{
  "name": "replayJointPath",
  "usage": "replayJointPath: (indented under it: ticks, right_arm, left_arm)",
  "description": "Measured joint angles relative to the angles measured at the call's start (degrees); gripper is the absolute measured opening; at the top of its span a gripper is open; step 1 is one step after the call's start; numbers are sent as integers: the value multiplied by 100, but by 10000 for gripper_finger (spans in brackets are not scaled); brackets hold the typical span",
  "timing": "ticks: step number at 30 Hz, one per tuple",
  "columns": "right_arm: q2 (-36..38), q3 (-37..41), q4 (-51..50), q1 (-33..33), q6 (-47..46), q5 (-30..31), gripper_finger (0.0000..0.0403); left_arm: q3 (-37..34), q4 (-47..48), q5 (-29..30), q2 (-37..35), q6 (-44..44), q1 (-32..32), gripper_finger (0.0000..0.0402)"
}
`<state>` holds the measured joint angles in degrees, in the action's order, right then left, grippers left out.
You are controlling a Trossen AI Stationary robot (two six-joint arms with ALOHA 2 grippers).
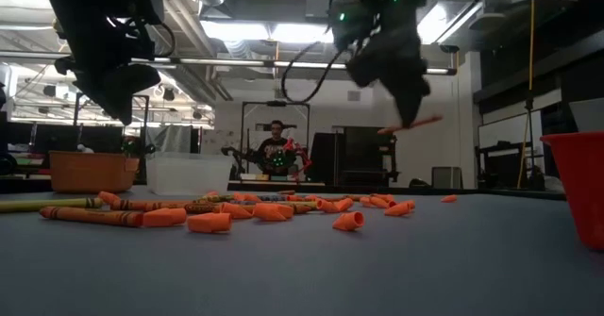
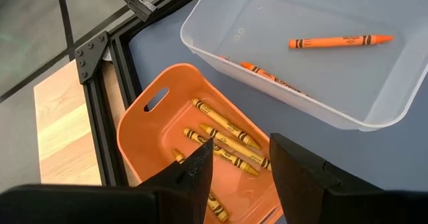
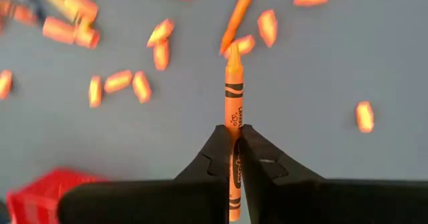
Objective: Sort crayons
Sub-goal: Put the light orange crayon into the green bin
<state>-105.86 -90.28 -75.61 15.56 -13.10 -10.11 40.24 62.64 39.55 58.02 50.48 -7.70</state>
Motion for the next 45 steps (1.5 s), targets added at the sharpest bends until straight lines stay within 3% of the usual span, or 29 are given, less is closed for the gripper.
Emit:
replayJointPath:
  ticks: [15, 27, 31, 38, 45]
  right_arm:
    - [802, -2, -949, -1784, -371, 33, 13]
    - [1447, 94, -954, -3163, -1364, 881, 14]
    - [1847, 718, -803, -3479, -2011, 1015, 14]
    - [2670, 2239, 400, -3949, -3049, 822, 14]
    - [2926, 3293, 1170, -4324, -3760, 796, 14]
  left_arm:
    - [1, -47, 0, 0, 0, 2, 130]
    - [-1, -45, 0, 0, 0, 2, 130]
    - [1, -45, 0, 0, -1, 1, 130]
    - [1, -83, 0, 0, 0, 2, 130]
    - [0, -286, 0, 2, -4, 2, 130]
